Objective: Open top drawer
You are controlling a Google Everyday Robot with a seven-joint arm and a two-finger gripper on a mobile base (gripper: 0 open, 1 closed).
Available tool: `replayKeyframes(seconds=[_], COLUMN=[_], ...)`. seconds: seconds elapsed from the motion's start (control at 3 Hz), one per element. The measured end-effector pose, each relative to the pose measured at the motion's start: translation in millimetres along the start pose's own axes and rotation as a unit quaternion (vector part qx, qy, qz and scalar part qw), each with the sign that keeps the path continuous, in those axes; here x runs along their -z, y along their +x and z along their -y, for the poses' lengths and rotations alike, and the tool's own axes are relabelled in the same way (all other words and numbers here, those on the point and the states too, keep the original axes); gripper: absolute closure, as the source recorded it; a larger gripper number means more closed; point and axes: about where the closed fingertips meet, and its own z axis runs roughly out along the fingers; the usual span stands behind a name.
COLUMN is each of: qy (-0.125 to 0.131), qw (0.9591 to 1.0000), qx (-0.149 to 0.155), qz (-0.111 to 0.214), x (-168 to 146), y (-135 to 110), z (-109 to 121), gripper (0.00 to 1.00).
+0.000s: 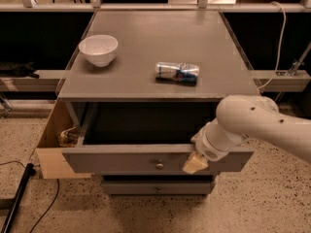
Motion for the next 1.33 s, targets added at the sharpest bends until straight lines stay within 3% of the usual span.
replayKeyframes(seconds=[0.67,1.0,1.33], qy=[0.009,0.009,0.009], qw=[0.9998,0.9998,0.9998], qx=[0.011,0.009,0.009], qz=[0.012,0.012,0.012], x=[12,13,13], y=[3,8,8], z=[-22,-28,-28], gripper=[0.87,1.0,0.84])
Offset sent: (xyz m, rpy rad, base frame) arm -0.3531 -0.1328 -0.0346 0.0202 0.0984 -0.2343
